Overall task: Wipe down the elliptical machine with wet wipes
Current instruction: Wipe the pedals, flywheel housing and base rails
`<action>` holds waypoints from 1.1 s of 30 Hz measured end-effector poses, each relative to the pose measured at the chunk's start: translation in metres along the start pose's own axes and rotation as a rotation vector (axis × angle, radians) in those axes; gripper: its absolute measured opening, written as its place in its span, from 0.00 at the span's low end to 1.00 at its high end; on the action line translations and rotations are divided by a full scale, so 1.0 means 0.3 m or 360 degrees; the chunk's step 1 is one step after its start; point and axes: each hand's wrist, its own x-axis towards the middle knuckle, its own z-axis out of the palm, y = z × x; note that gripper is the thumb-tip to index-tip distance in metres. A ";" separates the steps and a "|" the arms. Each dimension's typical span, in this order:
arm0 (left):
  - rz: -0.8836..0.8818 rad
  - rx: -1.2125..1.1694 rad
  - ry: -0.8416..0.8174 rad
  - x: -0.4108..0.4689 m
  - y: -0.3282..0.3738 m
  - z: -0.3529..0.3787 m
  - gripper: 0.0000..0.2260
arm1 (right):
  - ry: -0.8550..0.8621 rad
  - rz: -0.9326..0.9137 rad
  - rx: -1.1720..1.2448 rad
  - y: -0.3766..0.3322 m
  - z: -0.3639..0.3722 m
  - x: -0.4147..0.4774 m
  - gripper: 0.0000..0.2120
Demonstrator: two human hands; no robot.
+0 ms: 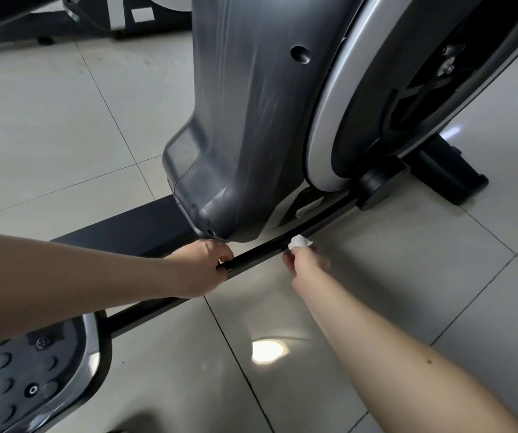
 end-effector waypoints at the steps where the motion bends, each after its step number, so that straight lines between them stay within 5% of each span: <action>1: 0.0004 -0.0002 -0.0004 0.001 -0.002 -0.001 0.12 | 0.0020 -0.0004 0.0065 -0.002 0.005 -0.009 0.07; 4: 0.0012 -0.0011 -0.0019 0.002 -0.001 -0.005 0.12 | 0.0032 -0.0069 0.0147 0.001 0.022 -0.020 0.03; 7: 0.0007 -0.0010 -0.0029 0.004 -0.003 -0.006 0.12 | 0.0131 -0.0083 0.0080 0.067 0.048 -0.041 0.14; 12: 0.0003 -0.0024 0.0011 0.008 0.002 -0.003 0.10 | -0.0373 -0.0069 0.0014 0.210 0.079 -0.187 0.09; 19: 0.0045 -0.0031 -0.0013 0.009 -0.006 -0.002 0.12 | 0.0156 -0.0191 0.0053 0.066 0.058 -0.078 0.18; 24: 0.0007 -0.0046 0.0004 0.029 -0.003 0.003 0.12 | -0.0366 -0.0073 0.0009 0.168 0.058 -0.157 0.18; 28: 0.0002 -0.0062 0.0030 0.031 -0.004 0.008 0.12 | -0.0113 -0.0086 -0.0195 0.040 0.008 -0.040 0.10; 33: 0.0016 -0.0058 0.0050 0.044 -0.006 0.015 0.11 | -0.0219 -0.0001 0.0039 0.143 0.053 -0.104 0.15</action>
